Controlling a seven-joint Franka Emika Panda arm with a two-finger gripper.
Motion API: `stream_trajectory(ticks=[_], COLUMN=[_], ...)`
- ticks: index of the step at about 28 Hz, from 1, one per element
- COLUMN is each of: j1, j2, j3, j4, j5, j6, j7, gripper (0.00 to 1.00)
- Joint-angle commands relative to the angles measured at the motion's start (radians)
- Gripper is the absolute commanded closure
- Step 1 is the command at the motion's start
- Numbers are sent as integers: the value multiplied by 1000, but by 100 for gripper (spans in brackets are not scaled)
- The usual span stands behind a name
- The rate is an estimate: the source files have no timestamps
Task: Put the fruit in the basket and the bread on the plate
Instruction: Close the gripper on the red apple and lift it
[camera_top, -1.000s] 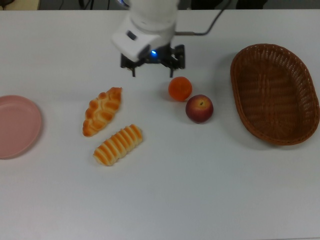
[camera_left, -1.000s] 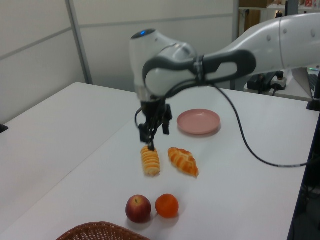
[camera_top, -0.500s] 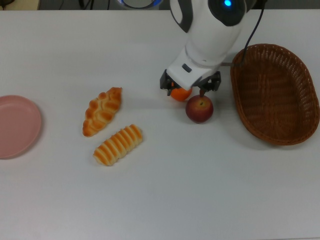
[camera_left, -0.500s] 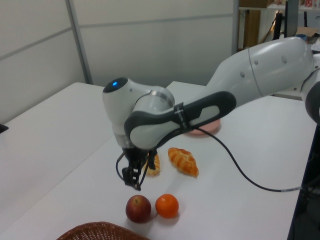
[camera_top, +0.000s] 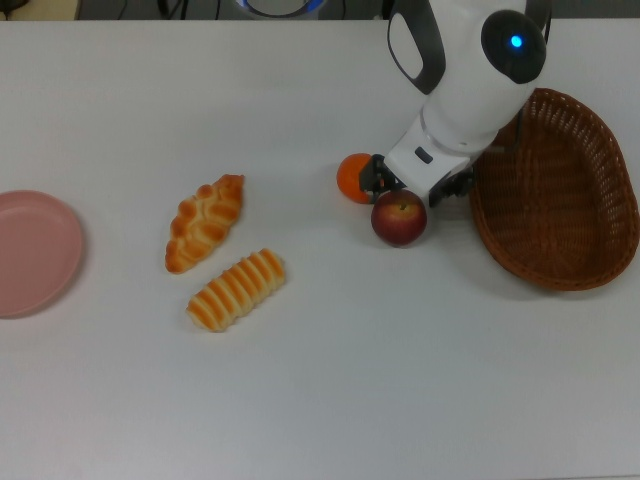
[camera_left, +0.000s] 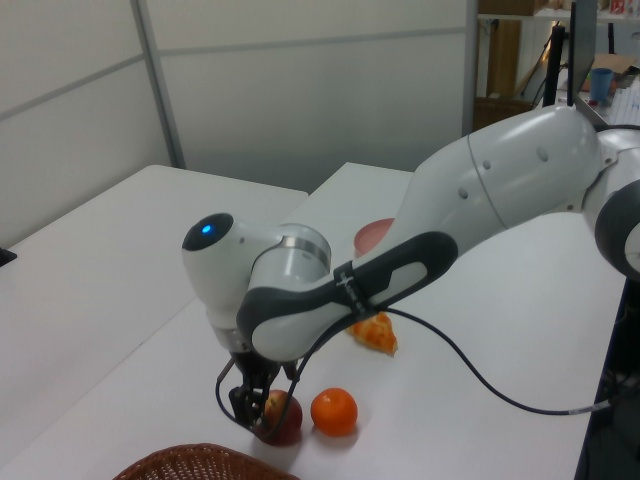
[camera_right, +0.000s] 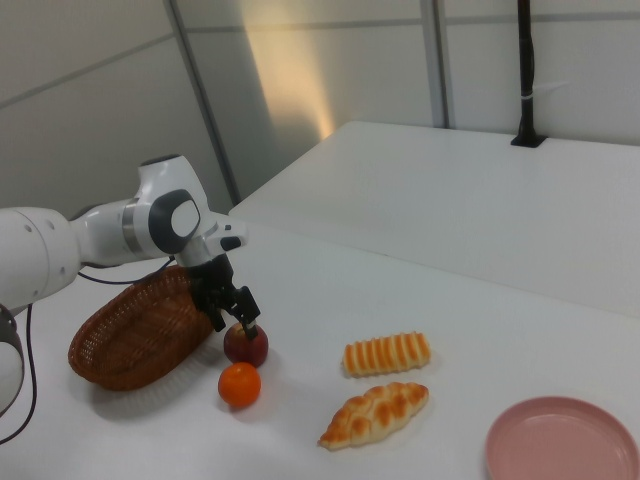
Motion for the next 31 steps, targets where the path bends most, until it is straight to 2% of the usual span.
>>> stream_trajectory(ticks=[1,4,15,16,20,21,27,31], j1=[25,26,26,26,26,26,9,-3], j2=[40,47,84,84,83,81,47,26], j3=[-9,-9,-12,-12,-12,-12,-20,-20], j4=[5,5,19,19,20,22,24,70], j5=[-41,-67,-78,-79,-74,-68,-56,-19], j6=[51,65,74,74,74,74,72,63], j7=[60,83,84,83,83,83,78,86], gripper=[0,0,0,23,94,100,100,100])
